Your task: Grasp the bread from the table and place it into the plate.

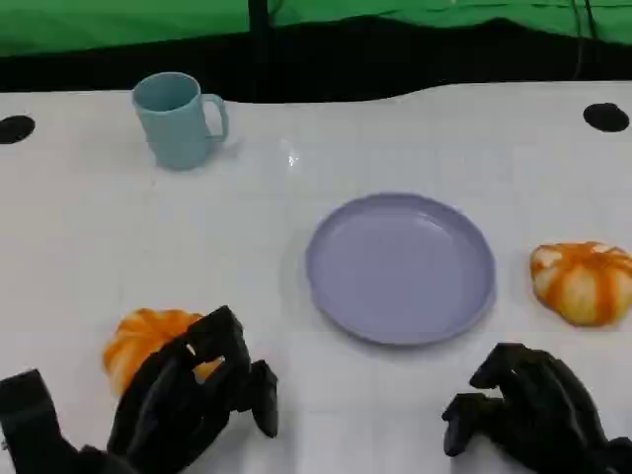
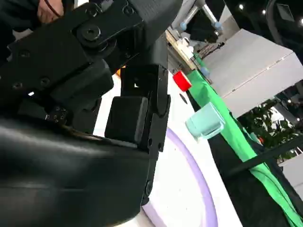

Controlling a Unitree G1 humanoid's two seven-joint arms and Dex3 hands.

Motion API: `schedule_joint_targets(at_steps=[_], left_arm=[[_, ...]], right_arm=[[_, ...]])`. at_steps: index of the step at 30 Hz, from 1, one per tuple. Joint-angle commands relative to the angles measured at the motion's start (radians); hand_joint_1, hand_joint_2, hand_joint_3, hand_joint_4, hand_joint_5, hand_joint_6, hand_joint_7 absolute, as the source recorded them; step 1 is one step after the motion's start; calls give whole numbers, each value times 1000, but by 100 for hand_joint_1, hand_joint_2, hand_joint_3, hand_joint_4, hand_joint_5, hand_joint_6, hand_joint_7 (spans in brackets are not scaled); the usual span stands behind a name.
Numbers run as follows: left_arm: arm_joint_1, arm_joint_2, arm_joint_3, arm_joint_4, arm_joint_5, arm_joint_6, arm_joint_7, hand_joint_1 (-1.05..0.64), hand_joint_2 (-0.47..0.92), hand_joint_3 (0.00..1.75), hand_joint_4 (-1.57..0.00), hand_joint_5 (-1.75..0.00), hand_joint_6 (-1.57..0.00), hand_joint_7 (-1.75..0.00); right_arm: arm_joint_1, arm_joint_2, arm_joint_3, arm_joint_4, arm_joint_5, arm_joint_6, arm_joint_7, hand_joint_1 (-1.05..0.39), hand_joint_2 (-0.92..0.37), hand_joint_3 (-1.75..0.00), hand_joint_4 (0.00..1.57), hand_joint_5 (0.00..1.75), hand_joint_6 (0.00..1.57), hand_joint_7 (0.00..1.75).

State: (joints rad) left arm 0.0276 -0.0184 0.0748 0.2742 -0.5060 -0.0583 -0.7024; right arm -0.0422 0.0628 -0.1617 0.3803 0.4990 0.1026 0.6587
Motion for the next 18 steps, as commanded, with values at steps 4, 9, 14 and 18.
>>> schedule_joint_targets(at_steps=[4,9,14,18], left_arm=[[-6,10,5,14,10,-10,-11,-73,92,25,-89,-175,-66,-175],[-8,11,6,17,9,-10,-14,-73,92,26,-89,-175,-65,-175],[-5,11,5,15,16,-15,-4,-74,92,25,-89,-175,-66,-175],[-8,12,6,22,15,-19,-12,-74,92,24,-89,-175,-66,-175]], right_arm=[[-5,-7,-8,-6,9,11,-10,-103,-73,0,157,74,157,37],[-5,-6,-9,-6,10,12,-10,-102,-72,0,157,73,157,37],[-1,-9,-5,-7,5,7,-5,-103,-73,0,157,73,157,37],[2,-8,-6,-14,9,13,-6,-103,-72,0,157,72,157,35]])
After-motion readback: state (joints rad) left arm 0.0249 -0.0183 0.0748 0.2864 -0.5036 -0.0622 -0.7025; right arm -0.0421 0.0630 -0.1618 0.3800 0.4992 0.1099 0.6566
